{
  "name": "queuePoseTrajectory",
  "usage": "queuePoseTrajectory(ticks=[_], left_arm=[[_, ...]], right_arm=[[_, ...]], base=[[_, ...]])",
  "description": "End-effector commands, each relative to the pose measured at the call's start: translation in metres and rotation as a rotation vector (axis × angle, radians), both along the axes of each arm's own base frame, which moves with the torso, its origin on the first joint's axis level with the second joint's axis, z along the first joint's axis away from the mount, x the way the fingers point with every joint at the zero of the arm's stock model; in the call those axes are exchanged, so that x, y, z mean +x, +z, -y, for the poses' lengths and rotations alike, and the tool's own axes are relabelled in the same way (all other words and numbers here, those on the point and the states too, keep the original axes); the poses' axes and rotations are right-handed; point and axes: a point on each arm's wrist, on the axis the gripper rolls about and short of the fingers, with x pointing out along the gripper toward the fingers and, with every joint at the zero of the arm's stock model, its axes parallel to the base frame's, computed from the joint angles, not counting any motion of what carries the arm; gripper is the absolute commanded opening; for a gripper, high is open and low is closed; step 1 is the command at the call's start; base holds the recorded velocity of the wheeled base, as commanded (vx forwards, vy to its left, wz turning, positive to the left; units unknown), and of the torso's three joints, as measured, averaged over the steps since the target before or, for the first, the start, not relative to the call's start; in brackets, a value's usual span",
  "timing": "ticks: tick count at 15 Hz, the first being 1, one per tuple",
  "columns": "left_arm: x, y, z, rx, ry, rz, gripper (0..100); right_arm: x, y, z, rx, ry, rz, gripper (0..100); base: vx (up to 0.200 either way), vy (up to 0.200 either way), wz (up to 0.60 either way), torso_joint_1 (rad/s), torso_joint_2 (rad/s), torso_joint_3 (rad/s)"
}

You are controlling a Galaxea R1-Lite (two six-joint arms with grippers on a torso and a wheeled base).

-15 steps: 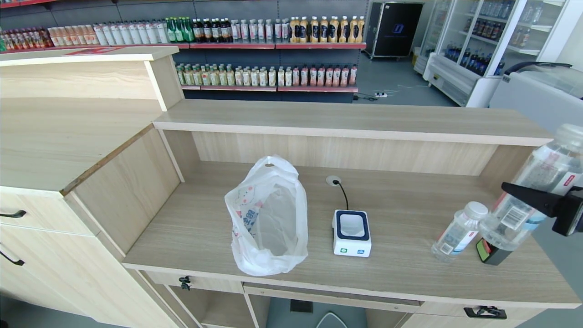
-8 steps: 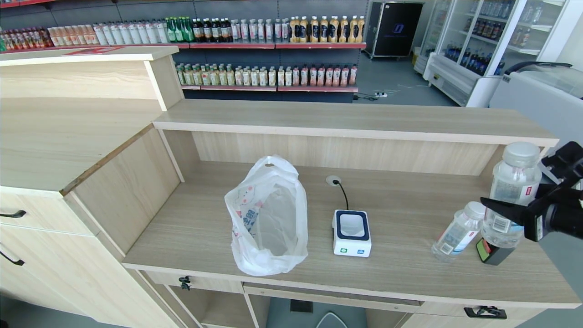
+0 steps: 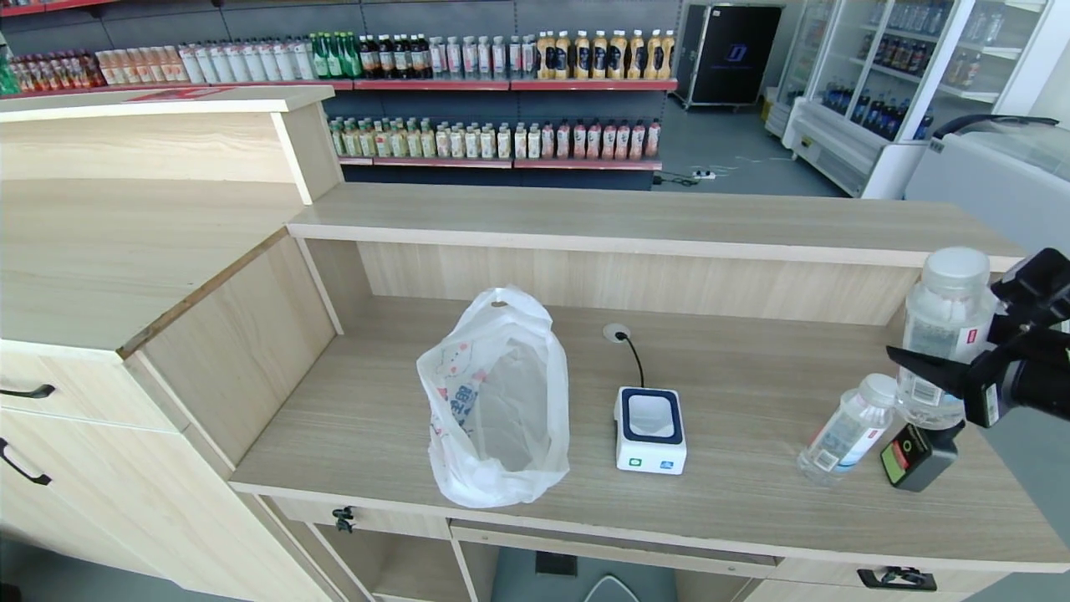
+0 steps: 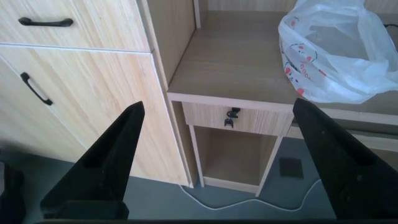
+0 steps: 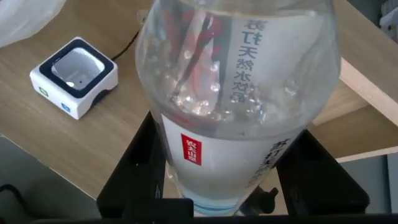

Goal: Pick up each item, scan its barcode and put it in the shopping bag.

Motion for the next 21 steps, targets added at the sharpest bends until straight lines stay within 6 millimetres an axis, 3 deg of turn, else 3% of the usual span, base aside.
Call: queuePoseTrajectory(ticks=[1, 5, 12, 21], left_arm=[[0.000, 0.000, 0.000, 0.000, 0.001, 0.000, 100], [0.000, 0.000, 0.000, 0.000, 0.001, 0.000, 100], [0.000, 0.000, 0.000, 0.000, 0.001, 0.000, 100], [0.000, 0.000, 0.000, 0.000, 0.001, 0.000, 100]], right_arm=[[0.002, 0.004, -0.006, -0.008, 0.024, 0.032, 0], [0.013, 0.003, -0.006, -0.017, 0.038, 0.039, 0], [0.056, -0.034, 0.002, -0.061, 0.061, 0.021, 0], [0.093, -0.079, 0.003, -0.247, 0.414, 0.101, 0]], base=[[0.000, 0.000, 0.60, -0.002, -0.01, 0.002], [0.000, 0.000, 0.30, 0.006, 0.00, 0.000], [0.000, 0.000, 0.00, 0.000, 0.00, 0.000], [0.000, 0.000, 0.00, 0.000, 0.00, 0.000]])
